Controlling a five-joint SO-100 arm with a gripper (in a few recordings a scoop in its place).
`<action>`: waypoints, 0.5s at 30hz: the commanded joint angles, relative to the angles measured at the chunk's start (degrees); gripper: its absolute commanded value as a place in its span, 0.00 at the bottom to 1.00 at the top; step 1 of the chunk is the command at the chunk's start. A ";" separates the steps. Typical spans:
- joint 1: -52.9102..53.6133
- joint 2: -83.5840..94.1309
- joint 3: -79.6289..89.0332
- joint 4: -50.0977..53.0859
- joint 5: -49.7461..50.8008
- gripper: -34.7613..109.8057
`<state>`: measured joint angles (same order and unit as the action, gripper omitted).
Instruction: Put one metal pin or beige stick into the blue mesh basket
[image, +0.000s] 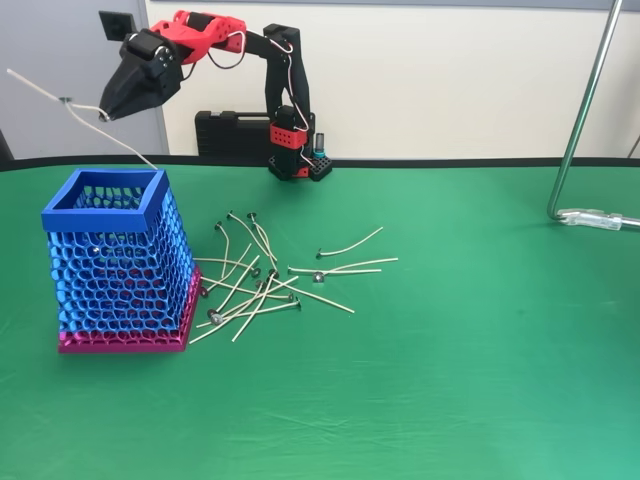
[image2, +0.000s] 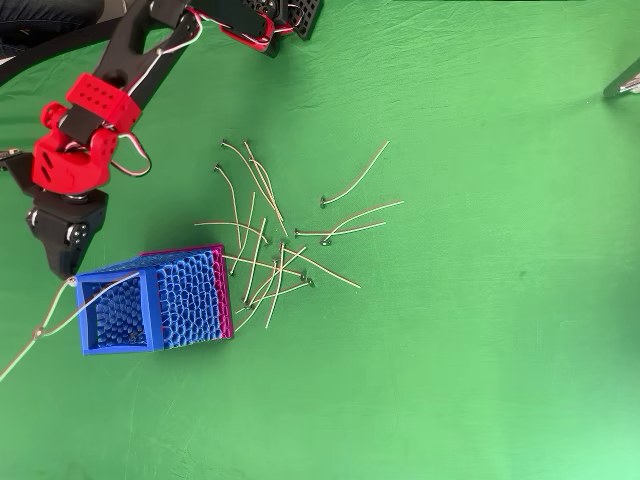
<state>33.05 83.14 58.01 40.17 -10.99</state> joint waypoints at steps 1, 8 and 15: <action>-0.62 -0.44 -2.55 -0.62 -1.67 0.24; -1.93 -1.85 -2.55 -2.55 -2.72 0.25; -2.29 -1.58 -2.46 -3.25 -2.29 0.37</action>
<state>31.38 80.95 58.01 38.41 -13.36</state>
